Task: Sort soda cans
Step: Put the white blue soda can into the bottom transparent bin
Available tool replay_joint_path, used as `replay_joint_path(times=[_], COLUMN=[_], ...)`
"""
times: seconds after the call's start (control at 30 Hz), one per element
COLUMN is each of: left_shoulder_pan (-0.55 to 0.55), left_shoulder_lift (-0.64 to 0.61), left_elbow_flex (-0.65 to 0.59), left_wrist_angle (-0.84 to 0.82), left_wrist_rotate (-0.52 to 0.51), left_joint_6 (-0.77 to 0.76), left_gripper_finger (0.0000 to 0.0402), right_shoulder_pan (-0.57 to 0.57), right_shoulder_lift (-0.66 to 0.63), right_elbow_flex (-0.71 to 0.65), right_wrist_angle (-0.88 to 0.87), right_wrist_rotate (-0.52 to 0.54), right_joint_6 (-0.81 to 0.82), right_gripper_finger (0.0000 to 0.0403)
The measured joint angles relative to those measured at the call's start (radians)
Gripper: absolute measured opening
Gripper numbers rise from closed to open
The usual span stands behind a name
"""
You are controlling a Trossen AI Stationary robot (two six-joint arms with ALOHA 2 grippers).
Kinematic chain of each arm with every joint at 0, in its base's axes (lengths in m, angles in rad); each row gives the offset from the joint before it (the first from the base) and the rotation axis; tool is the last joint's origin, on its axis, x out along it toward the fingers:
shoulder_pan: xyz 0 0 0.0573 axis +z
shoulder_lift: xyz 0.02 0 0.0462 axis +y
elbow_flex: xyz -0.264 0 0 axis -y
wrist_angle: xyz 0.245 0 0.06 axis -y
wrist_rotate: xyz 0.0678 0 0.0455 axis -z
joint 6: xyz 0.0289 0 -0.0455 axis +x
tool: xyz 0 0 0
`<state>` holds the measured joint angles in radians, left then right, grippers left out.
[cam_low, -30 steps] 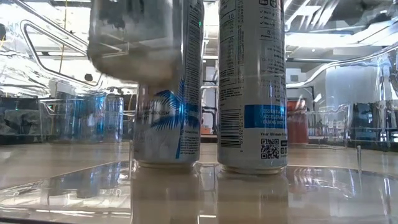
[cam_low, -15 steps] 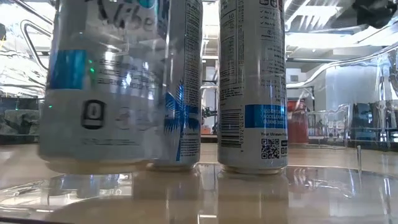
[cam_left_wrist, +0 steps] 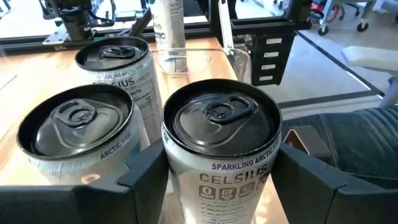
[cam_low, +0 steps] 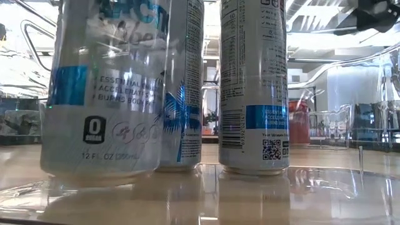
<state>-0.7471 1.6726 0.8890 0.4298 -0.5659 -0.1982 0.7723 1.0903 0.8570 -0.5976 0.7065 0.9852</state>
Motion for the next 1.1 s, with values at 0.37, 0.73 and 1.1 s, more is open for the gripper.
replay_joint_path(times=[0.37,0.73,1.1], left_shoulder_pan=[0.000,0.000,-0.006], left_shoulder_lift=[-0.001,-0.001,-0.002], left_elbow_flex=[0.000,0.001,0.001], left_wrist_angle=[-0.037,-0.029,-0.052], left_wrist_rotate=[0.008,0.033,0.048], left_joint_6=[-0.031,-0.007,0.010], left_gripper_finger=[0.0273,0.0296,0.0297], right_shoulder_pan=[0.000,-0.055,-0.034], right_shoulder_lift=[0.002,0.001,0.010], right_elbow_flex=[0.000,0.000,0.000], right_wrist_angle=[0.003,-0.029,-0.079], right_wrist_rotate=[-0.024,-0.057,-0.047], right_joint_6=[-0.038,-0.084,-0.050], right_gripper_finger=[0.0368,0.0368,0.0368])
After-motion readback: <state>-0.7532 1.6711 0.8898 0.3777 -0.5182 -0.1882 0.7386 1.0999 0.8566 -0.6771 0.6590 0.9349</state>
